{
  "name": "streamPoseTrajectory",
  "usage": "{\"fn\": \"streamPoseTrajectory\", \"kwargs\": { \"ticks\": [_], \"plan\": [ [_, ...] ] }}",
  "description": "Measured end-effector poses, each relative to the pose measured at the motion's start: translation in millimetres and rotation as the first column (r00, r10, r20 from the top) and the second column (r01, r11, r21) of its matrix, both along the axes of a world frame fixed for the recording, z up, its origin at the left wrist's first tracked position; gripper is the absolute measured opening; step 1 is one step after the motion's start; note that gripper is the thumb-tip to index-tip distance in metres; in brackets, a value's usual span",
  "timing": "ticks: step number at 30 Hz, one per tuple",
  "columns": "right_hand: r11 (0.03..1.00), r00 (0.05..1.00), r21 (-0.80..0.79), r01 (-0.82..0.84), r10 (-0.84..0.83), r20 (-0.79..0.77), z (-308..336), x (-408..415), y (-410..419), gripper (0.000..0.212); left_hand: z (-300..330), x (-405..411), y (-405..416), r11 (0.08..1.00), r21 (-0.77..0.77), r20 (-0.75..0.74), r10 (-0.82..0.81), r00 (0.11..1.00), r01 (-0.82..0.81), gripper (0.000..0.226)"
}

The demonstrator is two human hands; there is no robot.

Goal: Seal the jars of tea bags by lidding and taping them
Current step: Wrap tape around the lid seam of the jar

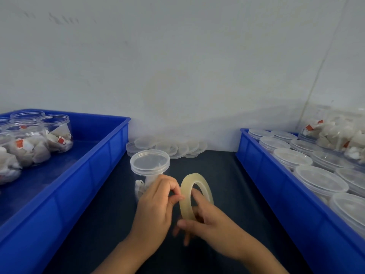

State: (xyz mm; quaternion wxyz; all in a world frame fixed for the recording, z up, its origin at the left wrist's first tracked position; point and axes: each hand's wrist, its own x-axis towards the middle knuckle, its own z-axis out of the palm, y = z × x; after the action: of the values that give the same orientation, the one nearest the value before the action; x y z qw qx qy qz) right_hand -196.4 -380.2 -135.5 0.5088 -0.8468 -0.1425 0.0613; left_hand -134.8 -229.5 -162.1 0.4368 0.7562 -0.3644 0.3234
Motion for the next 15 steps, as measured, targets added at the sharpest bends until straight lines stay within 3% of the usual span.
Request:
{"fn": "streamPoseTrajectory", "kwargs": {
  "ticks": [6,11,13,15],
  "plan": [
    [0.980,0.979,-0.073,0.183,-0.176,0.103,-10.1,4.2,-5.8,0.029,5.4,-1.0,5.2,0.999,-0.001,-0.032,0.038,0.999,-0.038,0.011],
    [0.903,0.916,-0.207,0.376,-0.330,0.226,-10.3,9.7,-15.0,0.041,9.3,-0.4,2.3,0.998,-0.066,-0.202,-0.033,0.979,0.020,0.015],
    [0.866,0.908,-0.314,0.389,-0.303,0.288,-8.9,8.3,-20.4,0.045,11.6,-0.6,3.8,0.991,-0.120,-0.275,-0.096,0.957,0.065,0.015],
    [0.864,0.917,-0.362,0.350,-0.238,0.319,-7.2,6.4,-22.8,0.031,12.8,0.4,6.5,0.982,-0.168,-0.317,-0.140,0.938,0.090,0.021]
  ]
}}
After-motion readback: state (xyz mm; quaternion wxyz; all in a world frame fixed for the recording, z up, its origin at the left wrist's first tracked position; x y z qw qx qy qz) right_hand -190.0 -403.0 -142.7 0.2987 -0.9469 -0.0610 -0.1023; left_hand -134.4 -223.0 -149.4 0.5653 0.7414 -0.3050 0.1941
